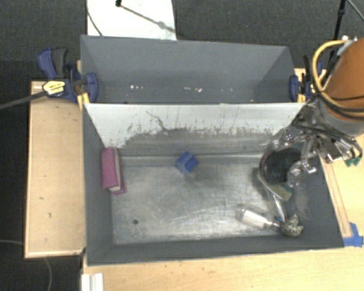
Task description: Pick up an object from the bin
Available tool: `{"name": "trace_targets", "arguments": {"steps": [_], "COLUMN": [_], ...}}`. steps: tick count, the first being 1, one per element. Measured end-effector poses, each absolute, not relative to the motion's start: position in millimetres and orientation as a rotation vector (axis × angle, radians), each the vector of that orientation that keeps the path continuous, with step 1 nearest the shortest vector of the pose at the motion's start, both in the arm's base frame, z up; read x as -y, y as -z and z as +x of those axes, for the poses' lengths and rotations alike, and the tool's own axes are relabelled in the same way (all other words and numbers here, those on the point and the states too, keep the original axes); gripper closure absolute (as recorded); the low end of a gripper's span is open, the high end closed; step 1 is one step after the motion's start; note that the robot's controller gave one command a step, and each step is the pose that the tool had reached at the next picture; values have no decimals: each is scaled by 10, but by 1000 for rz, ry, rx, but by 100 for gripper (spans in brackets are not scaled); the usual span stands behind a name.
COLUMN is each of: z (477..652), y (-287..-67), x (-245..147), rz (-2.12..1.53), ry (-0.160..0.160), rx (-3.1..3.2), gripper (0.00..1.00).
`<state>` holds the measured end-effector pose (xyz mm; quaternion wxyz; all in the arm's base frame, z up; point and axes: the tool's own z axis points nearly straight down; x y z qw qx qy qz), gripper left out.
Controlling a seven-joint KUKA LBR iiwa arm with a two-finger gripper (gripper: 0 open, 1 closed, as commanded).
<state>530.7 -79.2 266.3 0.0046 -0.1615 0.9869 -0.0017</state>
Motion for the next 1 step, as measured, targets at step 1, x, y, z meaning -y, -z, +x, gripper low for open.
{"name": "trace_targets", "arguments": {"steps": [1], "z": [5470], "y": [-2652], "x": [1168], "rz": [-762], "ry": [4], "rx": [-3043], "gripper": [100]}}
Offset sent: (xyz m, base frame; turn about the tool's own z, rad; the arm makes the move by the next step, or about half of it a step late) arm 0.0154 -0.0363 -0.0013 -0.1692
